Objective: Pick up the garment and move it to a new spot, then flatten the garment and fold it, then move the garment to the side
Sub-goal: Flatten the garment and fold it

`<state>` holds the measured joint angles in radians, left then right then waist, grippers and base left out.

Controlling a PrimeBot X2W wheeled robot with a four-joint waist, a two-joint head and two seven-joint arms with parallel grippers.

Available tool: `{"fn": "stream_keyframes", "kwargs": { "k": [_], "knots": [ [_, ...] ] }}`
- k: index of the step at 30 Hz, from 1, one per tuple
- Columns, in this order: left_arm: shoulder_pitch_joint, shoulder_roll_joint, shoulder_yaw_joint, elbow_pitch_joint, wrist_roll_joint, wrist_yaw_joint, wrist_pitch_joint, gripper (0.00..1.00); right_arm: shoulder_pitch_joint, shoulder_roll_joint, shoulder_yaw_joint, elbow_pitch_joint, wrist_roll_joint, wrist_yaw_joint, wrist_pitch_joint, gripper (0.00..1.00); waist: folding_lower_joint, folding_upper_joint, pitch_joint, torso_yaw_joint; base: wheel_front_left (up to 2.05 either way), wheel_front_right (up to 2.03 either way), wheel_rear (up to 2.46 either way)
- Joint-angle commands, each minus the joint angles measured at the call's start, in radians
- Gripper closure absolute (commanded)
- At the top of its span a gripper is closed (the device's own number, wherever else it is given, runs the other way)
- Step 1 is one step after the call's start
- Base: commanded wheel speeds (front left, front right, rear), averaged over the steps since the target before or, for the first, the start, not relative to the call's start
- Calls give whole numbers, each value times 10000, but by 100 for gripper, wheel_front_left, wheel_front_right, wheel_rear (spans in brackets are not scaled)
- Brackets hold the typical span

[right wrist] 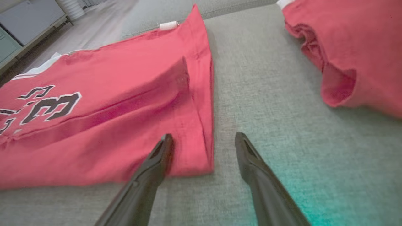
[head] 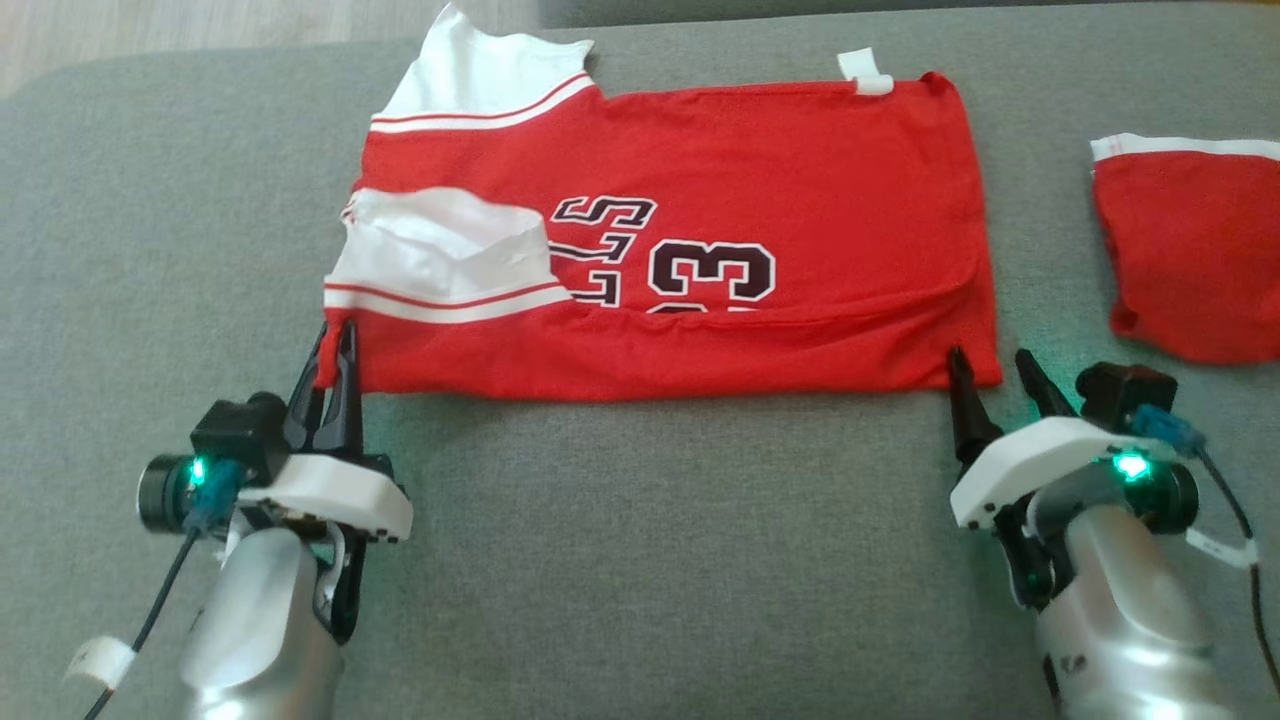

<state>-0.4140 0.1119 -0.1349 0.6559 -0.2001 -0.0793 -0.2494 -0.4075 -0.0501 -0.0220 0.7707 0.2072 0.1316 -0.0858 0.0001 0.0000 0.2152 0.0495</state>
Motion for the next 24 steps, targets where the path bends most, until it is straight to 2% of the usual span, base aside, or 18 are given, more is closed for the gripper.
{"fn": "stream_keyframes", "kwargs": {
  "k": [1,7,8,9,10,16,24],
  "knots": [
    [-172,195,214,-384,89,8,-122,100,-406,-1,183,-47,8,-9,25,0,-1,0,36,53,0,0,0],
    [-129,114,-11,-441,128,-44,-123,100,-1149,-1,906,1541,718,-9,-6,0,-1,0,138,230,0,0,0],
    [-131,113,-25,-413,121,-45,-123,100,-1230,-1,1070,1710,839,-9,-76,20,-1,0,148,246,0,0,0],
    [-130,124,-29,-376,114,-39,-123,100,-1316,-1,1194,1855,905,-9,-210,78,-1,0,159,252,0,0,0],
    [-126,150,-34,-324,117,-28,-123,100,-1399,-1,1278,1988,894,-9,-393,100,-1,0,167,245,0,0,0],
    [-56,292,18,-32,34,43,-123,100,-1806,-1,1014,2519,48,-9,-1454,100,-1,0,32,69,0,0,0],
    [344,435,-4,226,-38,78,-123,100,-1265,-1,355,1980,-1015,-9,-1735,100,-1,0,-488,-232,0,0,0]
  ]
}}
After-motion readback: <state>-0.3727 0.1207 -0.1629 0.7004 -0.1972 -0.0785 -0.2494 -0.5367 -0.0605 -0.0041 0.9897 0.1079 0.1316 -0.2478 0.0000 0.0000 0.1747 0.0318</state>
